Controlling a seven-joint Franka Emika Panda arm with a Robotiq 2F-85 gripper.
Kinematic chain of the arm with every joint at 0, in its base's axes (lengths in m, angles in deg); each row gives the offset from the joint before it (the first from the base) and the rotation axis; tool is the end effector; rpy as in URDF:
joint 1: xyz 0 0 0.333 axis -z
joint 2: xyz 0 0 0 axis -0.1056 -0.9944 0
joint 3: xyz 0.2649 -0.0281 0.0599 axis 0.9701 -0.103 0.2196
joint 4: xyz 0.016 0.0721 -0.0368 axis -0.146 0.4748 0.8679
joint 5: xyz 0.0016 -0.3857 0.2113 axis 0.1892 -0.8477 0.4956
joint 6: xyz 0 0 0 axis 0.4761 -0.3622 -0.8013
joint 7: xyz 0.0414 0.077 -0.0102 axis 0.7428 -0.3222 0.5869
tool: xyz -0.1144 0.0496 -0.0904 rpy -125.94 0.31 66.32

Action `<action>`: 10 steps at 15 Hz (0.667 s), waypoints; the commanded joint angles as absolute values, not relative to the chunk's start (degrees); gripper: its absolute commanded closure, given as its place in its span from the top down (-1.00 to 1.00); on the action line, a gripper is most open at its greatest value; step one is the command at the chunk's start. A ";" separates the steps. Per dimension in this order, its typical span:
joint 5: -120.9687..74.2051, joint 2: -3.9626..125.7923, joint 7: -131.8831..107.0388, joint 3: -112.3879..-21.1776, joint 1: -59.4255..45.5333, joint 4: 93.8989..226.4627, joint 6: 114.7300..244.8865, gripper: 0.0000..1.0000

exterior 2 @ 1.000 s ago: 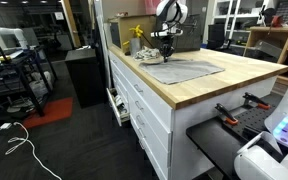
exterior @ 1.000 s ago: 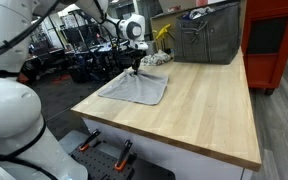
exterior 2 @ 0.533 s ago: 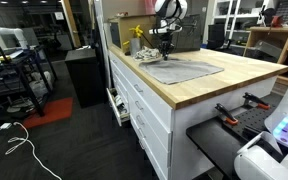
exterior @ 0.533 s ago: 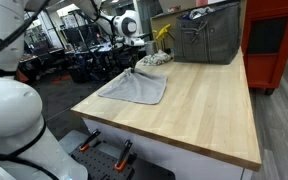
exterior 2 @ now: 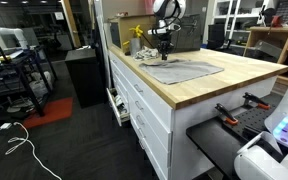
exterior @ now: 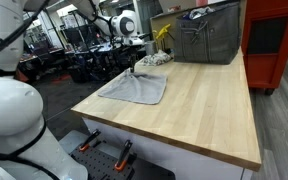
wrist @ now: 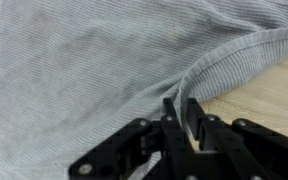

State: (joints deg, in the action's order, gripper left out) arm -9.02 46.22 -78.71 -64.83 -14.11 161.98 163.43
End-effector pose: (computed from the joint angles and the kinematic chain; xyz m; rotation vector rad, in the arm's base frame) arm 0.6750 0.0909 0.1788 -2.5176 1.7847 0.2957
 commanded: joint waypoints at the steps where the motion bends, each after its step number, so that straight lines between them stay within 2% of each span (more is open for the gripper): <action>1: -9.83 48.27 -78.88 -64.70 -13.97 164.23 164.79 -1.00; 5: -10.42 48.57 -78.81 -64.87 -14.07 164.41 164.74 -1.00; 6: -10.56 48.64 -78.82 -64.87 -14.08 164.54 164.77 -0.48; 7: -11.26 48.81 -79.08 -65.06 -14.29 164.90 165.00 -0.46; 8: -11.82 48.94 -79.14 -65.11 -14.38 165.14 165.16 -0.36; 10: -12.62 48.86 -79.29 -65.14 -14.39 165.31 165.29 -0.05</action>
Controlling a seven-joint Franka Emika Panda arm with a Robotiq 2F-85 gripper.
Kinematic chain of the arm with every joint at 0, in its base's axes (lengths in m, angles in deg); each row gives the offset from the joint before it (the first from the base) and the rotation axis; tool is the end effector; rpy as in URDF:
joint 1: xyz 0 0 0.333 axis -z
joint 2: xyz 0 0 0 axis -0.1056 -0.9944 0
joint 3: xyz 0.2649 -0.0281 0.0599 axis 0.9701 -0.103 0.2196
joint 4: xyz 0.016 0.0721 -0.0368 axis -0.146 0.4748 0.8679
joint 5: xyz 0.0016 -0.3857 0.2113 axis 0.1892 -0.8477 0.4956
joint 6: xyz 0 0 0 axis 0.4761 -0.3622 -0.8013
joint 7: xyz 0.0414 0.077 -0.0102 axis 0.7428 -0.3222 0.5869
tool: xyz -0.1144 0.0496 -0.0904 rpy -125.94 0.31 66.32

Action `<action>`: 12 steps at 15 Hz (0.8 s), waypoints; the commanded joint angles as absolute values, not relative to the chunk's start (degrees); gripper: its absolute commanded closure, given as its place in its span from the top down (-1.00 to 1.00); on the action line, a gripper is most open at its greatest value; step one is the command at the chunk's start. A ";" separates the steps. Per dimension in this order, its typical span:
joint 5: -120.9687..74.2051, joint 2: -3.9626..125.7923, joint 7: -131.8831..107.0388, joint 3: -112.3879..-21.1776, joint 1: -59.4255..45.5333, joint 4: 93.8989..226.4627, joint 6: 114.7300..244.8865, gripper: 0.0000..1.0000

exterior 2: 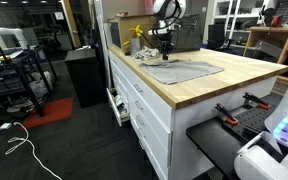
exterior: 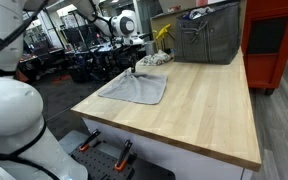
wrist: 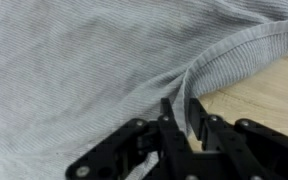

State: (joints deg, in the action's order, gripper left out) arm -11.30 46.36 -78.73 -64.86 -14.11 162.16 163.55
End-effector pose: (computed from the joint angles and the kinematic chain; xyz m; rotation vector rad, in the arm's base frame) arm 0.6747 0.0867 0.1787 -2.5592 1.7759 0.2637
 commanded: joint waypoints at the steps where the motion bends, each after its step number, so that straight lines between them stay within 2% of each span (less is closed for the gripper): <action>1: -12.74 48.82 -79.28 -65.11 -14.33 165.33 165.29 0.13; 3: -13.14 48.84 -79.34 -65.12 -14.33 165.52 165.41 0.39; 4: -13.44 48.78 -79.41 -65.16 -14.38 165.59 165.49 -0.24; 5: -13.67 48.73 -79.43 -65.17 -14.42 165.66 165.52 -0.35; 6: -13.82 48.75 -79.46 -65.16 -14.44 165.79 165.58 -0.38; 10: -14.06 49.05 -79.49 -65.06 -14.50 166.39 165.89 -0.96; 12: -13.83 49.51 -79.35 -64.95 -14.44 166.82 165.95 -1.00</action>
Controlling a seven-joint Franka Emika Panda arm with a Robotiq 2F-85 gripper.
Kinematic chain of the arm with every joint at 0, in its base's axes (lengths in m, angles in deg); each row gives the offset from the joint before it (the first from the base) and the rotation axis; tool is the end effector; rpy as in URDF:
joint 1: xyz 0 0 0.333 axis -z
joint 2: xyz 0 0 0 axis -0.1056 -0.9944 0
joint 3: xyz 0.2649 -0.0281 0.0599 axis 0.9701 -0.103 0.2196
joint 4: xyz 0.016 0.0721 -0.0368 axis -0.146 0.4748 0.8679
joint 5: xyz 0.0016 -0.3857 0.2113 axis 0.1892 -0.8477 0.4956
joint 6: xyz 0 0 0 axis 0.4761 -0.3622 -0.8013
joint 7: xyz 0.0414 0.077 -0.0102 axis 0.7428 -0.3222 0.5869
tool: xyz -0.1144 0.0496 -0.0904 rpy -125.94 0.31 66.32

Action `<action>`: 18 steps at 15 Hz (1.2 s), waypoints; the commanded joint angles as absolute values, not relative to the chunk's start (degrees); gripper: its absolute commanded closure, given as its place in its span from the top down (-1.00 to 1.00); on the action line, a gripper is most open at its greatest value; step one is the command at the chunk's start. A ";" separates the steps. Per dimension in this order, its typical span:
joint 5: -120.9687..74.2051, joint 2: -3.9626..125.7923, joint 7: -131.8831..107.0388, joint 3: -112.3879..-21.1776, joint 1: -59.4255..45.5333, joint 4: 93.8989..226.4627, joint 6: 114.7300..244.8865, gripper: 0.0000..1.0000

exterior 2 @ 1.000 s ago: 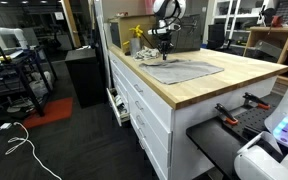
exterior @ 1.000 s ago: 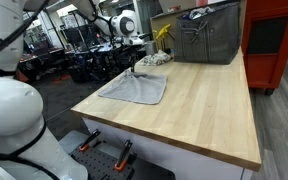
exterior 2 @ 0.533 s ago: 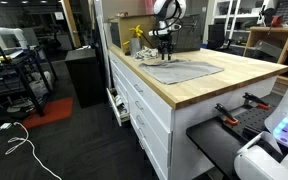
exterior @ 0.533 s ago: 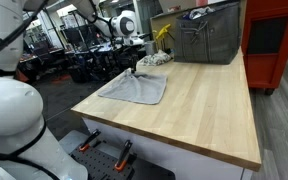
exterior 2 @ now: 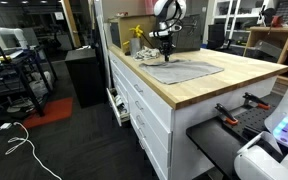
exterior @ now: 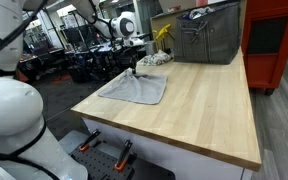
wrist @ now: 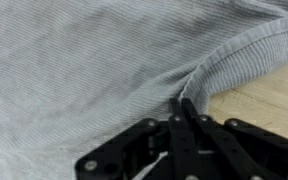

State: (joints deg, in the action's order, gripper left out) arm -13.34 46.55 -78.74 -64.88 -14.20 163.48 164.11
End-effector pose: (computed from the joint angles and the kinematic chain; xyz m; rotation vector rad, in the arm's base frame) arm 0.6688 0.0832 0.1705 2.5765 -1.7533 -0.2457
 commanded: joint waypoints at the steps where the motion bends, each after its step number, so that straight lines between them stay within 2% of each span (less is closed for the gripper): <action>1: -13.73 49.67 -79.19 -64.92 -14.35 166.85 165.97 -1.00; 8: -13.33 50.45 -79.01 -64.62 -14.07 164.49 164.62 -1.00; 18: -14.11 47.74 -80.27 -63.70 -15.12 151.80 160.83 -1.00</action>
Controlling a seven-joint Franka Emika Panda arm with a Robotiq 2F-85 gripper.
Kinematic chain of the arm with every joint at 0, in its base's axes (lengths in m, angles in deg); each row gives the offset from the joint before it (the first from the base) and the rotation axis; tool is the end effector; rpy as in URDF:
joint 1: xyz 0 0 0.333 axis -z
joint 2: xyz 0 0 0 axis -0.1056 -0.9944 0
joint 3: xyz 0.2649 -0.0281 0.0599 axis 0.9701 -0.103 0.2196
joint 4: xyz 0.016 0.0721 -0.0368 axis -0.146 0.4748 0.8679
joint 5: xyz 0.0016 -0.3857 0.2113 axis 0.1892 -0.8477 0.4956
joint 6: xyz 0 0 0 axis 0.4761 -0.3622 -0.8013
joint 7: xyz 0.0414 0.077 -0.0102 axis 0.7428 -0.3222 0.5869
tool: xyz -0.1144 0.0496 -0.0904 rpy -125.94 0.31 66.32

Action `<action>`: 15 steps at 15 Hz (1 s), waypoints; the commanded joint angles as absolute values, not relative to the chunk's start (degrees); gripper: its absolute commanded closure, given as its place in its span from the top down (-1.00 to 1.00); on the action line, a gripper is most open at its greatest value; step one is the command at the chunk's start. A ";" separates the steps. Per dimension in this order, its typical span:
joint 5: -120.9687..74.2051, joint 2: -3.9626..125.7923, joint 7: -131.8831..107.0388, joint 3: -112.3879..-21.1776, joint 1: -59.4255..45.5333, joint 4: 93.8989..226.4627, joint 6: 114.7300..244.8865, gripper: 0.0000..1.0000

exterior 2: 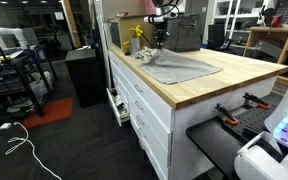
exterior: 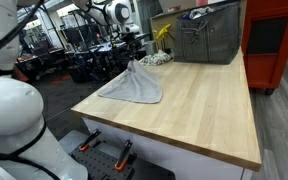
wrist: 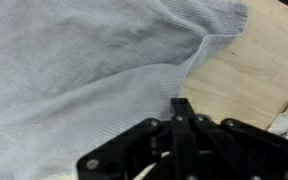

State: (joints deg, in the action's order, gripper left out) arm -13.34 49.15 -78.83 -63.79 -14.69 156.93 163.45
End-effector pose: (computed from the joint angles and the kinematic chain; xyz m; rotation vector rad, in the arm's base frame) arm 0.7057 0.1076 0.2570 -2.5520 1.6747 0.0813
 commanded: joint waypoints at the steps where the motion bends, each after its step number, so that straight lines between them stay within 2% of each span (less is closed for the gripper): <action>1: -14.55 47.22 -80.73 -63.89 -15.42 150.32 160.68 -1.00; 5: -17.82 44.41 -83.15 -65.08 -16.85 145.32 161.17 -0.97; 6: -18.92 43.93 -83.95 -65.36 -17.19 144.79 161.60 -0.46; 8: -20.68 43.60 -85.25 -65.70 -17.70 144.93 162.41 -0.39; 15: -23.49 50.05 -85.04 -65.69 -18.47 161.51 173.44 0.65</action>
